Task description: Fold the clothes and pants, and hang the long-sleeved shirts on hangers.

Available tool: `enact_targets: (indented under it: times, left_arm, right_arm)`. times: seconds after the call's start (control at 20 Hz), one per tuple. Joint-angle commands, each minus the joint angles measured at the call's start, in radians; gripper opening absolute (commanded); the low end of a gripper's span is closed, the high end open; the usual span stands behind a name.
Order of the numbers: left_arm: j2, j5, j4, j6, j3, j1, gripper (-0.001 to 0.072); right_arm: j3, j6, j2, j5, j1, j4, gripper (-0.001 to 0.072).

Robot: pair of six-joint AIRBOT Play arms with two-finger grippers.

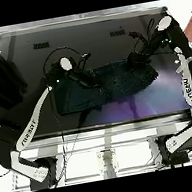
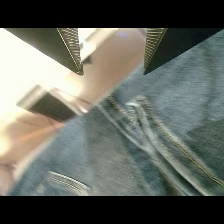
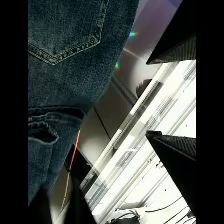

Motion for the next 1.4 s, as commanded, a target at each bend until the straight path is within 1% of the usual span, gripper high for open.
enact_targets:
  times: [0.0,0.05,0.15,0.3,0.35,0.4,0.55,0.6,0.65,0.75,0.8,0.95,1.0,1.05,1.2,1.35]
  left_arm:
    - [0.023,-0.049,-0.189,0.116,-0.008,0.062,0.0439]
    - [0.045,-0.050,-0.203,0.126,-0.008,0.105,0.0438]
    - [0.096,-0.076,-0.145,0.122,-0.008,0.205,0.0438]
    - [0.172,-0.120,0.108,0.039,-0.026,0.370,0.0439]
    - [0.195,-0.121,0.163,0.028,-0.051,0.423,0.0439]
    - [0.214,-0.119,0.183,0.029,-0.085,0.476,0.0439]
    - [0.229,-0.111,0.164,0.030,-0.218,0.631,0.0440]
    - [0.228,-0.091,0.154,0.040,-0.264,0.663,0.0483]
    - [0.227,-0.060,0.126,0.056,-0.314,0.690,0.0545]
    - [0.220,0.009,0.047,0.101,-0.389,0.718,0.0556]
    - [0.210,0.034,0.030,0.108,-0.409,0.718,0.0575]
    - [0.147,0.055,0.017,0.098,-0.417,0.706,0.0576]
    - [0.123,0.055,0.004,0.091,-0.417,0.701,0.0605]
    - [0.101,0.055,-0.009,0.088,-0.417,0.693,0.0610]
    - [0.048,0.070,-0.050,0.085,-0.417,0.649,0.0610]
    - [0.033,0.129,-0.062,0.084,-0.416,0.588,0.0604]
  right_arm:
    - [0.001,0.002,0.001,0.015,0.001,0.000,0.0478]
    - [0.001,0.002,0.001,0.018,0.001,0.000,0.0478]
    - [0.001,0.003,0.001,0.017,0.001,0.000,0.0478]
    - [0.001,0.008,0.001,0.008,0.002,0.002,0.0478]
    - [0.001,0.008,0.001,0.002,0.004,0.008,0.0478]
    - [0.001,0.008,0.001,-0.002,0.004,0.012,0.0478]
    - [0.001,0.011,0.001,-0.017,0.004,0.015,0.0478]
    - [0.001,0.011,0.001,-0.016,0.004,0.016,0.0478]
    - [0.001,0.013,0.001,-0.016,0.004,0.016,0.0478]
    - [0.001,0.028,0.001,-0.016,0.004,0.016,0.0478]
    - [0.001,0.030,0.001,-0.016,0.004,0.016,0.0478]
    - [0.001,0.038,0.001,-0.016,0.004,0.018,0.0478]
    - [0.001,0.038,0.001,-0.016,0.004,0.023,0.0478]
    - [0.001,0.038,0.001,-0.016,0.004,0.030,0.0478]
    - [0.001,0.038,0.001,-0.020,0.004,0.046,0.0478]
    - [0.001,0.038,0.001,-0.026,0.018,0.045,0.0478]
